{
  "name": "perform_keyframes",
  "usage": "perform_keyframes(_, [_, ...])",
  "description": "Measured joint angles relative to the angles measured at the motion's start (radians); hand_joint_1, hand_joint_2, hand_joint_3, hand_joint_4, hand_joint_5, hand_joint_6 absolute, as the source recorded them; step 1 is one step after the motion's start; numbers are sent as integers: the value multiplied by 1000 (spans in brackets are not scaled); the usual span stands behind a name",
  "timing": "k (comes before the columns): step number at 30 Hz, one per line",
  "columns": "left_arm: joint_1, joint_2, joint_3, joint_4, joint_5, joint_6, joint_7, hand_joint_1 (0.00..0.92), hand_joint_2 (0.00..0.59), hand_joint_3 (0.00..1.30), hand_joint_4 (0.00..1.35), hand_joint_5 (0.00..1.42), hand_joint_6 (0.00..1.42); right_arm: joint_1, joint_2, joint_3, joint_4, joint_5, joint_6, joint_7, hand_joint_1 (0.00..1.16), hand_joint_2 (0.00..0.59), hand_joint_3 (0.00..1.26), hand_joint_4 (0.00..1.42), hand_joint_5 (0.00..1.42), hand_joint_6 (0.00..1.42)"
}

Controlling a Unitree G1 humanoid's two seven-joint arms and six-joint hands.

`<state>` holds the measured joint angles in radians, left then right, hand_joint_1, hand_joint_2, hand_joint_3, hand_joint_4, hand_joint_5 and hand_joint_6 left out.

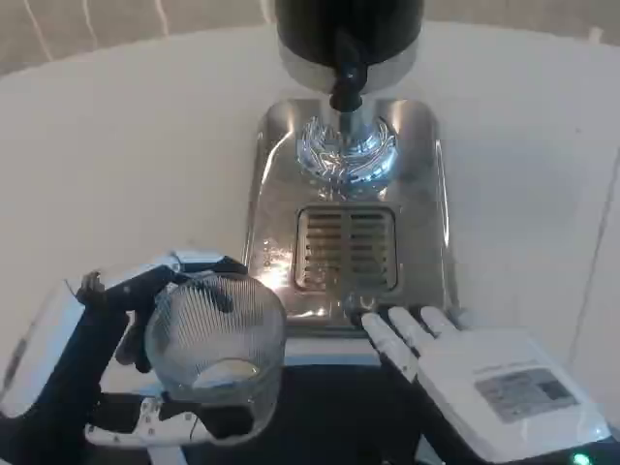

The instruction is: Grasp the cup under the faucet to collect the drink, then remove the cup.

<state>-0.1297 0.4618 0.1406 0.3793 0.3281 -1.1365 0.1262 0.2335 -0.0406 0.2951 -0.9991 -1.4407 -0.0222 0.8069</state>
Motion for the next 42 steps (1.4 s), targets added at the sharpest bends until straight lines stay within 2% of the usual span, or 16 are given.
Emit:
perform_keyframes(9, [14,-4,0,0,0,7,-4,582,18,962,1169,1334,1424,37,30,1,-24,-12,-24,3,490,485,0,0,0,0])
perform_keyframes(20, [15,-11,5,0,1,33,-4,583,17,962,1157,1334,1424,55,49,0,-31,-24,-43,11,480,489,0,0,0,0])
perform_keyframes(27, [-8,-33,5,17,37,62,1,583,17,958,1156,1334,1424,52,70,-3,-31,-26,-46,21,472,485,0,0,0,0])
perform_keyframes(36, [-130,-69,1,117,114,102,92,583,16,953,1156,1334,1424,65,76,-17,-32,-25,-56,42,465,484,0,0,0,0])
perform_keyframes(42, [-236,-81,-31,225,186,135,183,583,16,955,1155,1334,1424,67,85,-17,-33,-33,-66,56,462,484,0,0,0,0])
